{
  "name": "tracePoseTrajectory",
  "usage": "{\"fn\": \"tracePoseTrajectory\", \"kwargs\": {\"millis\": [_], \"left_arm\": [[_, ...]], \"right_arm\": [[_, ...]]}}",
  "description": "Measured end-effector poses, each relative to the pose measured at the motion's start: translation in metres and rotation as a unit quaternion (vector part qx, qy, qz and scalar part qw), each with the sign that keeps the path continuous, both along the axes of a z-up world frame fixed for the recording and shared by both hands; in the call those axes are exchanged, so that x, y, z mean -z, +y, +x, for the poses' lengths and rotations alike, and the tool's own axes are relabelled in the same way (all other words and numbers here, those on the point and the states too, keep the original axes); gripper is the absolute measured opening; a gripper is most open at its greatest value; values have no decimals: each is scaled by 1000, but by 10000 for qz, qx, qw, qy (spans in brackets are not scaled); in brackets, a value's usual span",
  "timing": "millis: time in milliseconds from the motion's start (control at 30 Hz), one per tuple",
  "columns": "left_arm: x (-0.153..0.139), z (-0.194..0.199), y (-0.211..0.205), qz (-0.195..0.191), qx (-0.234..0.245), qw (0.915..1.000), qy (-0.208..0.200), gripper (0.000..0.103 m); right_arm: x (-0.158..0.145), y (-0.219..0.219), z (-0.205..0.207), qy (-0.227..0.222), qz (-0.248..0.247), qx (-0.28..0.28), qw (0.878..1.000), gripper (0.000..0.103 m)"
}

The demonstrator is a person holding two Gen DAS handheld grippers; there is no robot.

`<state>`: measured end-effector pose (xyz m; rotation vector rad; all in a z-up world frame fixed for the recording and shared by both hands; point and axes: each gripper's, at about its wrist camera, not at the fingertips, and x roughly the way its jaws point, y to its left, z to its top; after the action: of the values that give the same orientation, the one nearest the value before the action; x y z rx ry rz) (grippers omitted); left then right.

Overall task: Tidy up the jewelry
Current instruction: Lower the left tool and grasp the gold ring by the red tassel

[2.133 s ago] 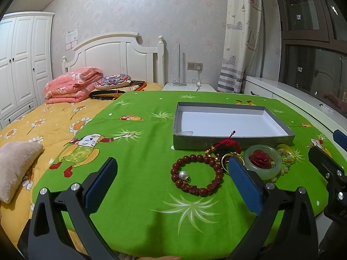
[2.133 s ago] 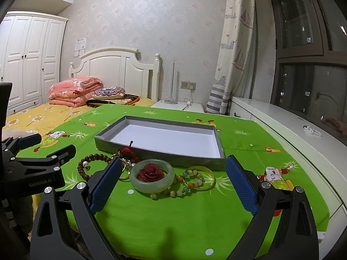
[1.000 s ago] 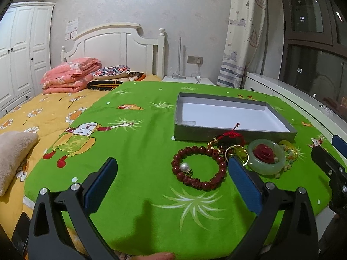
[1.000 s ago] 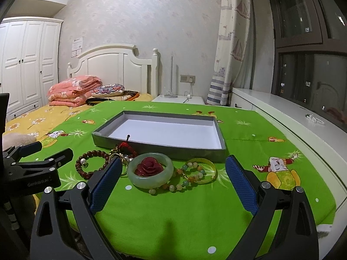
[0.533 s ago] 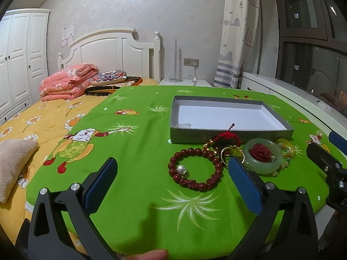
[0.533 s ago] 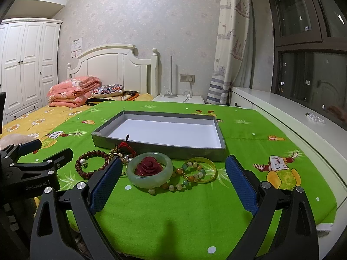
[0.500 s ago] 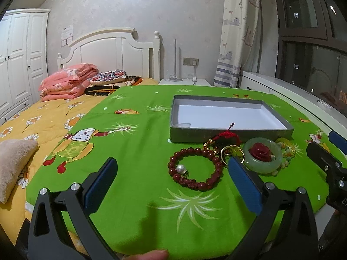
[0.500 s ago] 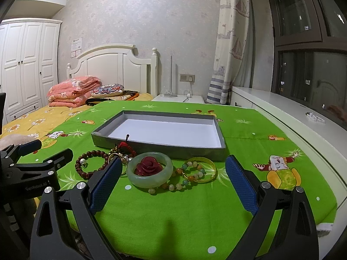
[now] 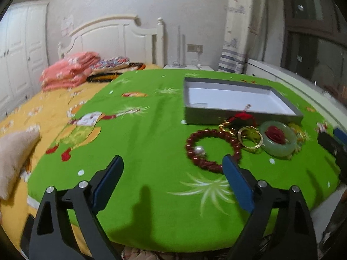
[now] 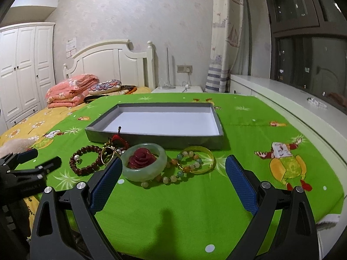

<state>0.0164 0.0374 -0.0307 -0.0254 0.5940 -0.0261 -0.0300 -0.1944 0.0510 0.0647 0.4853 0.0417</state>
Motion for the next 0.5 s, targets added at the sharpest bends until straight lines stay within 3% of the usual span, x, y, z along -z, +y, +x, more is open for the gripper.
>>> {"fn": "tracePoseTrajectory", "kwargs": {"millis": [267,367,500], "left_arm": [[3,24,5,-160,15,9994,304,88],[5,32,-5,11,99,9994,317,71],[12,38,-16,124,276,9988,396,61]], "right_arm": [[7,0,5,106,61,-62,9999,90],[9,-1,8,149,82,-58,9998,90],[11,-6,8,144,118,-23,9998,90]]}}
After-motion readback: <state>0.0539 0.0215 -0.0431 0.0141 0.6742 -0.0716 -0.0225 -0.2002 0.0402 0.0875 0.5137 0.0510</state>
